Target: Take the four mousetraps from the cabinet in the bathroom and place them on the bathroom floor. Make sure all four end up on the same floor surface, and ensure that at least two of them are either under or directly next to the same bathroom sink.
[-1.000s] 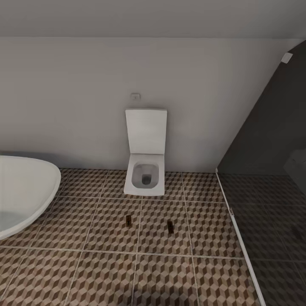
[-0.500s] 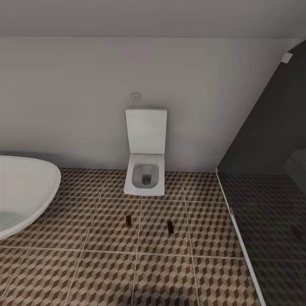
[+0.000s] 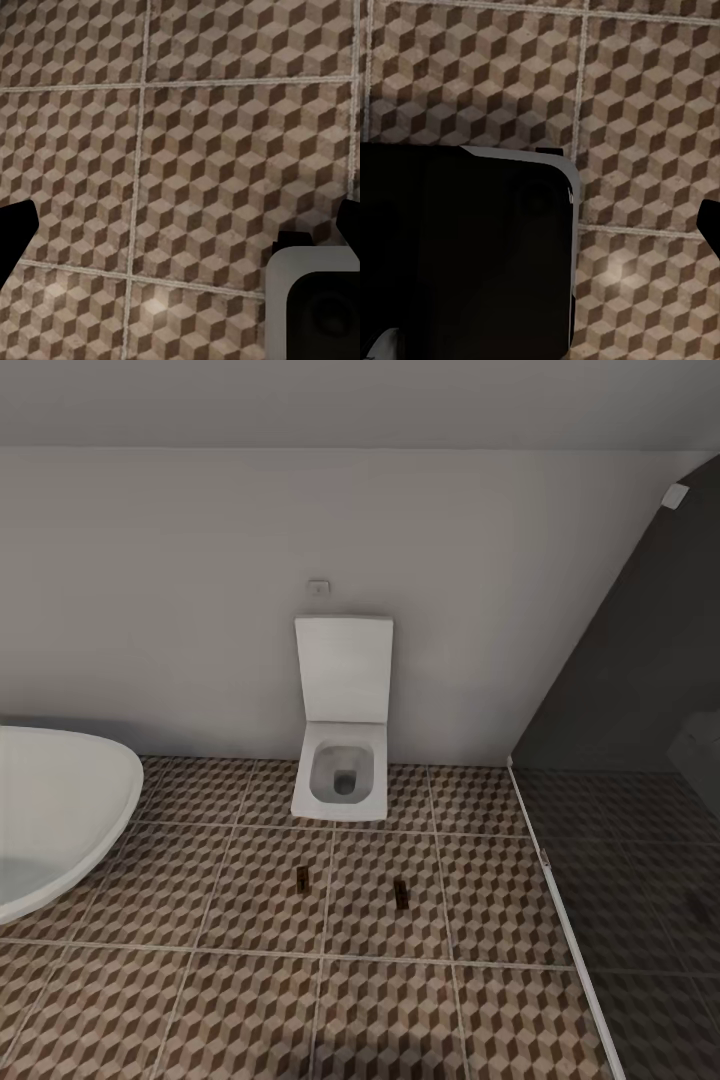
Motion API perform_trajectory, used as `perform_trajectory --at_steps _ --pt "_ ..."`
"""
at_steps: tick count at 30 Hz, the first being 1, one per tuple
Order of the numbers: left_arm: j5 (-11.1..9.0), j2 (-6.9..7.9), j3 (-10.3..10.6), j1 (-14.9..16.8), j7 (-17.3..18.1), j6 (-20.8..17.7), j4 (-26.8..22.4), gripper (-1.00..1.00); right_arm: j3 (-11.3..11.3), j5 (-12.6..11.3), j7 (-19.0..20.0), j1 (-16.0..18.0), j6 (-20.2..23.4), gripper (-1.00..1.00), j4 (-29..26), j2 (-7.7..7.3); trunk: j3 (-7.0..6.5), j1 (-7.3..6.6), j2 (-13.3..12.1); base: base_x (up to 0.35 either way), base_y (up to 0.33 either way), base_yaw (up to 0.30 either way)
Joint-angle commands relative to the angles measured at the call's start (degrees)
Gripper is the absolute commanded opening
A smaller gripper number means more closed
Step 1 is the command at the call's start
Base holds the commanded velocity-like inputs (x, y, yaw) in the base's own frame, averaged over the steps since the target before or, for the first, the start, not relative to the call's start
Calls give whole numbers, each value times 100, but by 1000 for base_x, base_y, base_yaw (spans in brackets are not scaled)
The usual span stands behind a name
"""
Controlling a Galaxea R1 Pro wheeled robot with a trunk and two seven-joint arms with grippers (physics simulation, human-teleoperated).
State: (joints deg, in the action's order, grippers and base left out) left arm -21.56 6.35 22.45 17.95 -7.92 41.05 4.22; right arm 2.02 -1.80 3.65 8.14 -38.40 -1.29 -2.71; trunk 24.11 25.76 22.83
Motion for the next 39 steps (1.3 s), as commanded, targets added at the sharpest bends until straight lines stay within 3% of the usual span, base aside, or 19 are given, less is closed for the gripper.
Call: perform_trajectory --at_steps 1,39 --pt "-15 -3 49 7 -25 25 18 100 17 -22 22 3 -19 100 5 -2 8 3 9 0 0 0" --pt "-15 -3 49 6 -25 25 18 100 17 -22 22 3 -19 100 6 -2 8 3 9 0 0 0"
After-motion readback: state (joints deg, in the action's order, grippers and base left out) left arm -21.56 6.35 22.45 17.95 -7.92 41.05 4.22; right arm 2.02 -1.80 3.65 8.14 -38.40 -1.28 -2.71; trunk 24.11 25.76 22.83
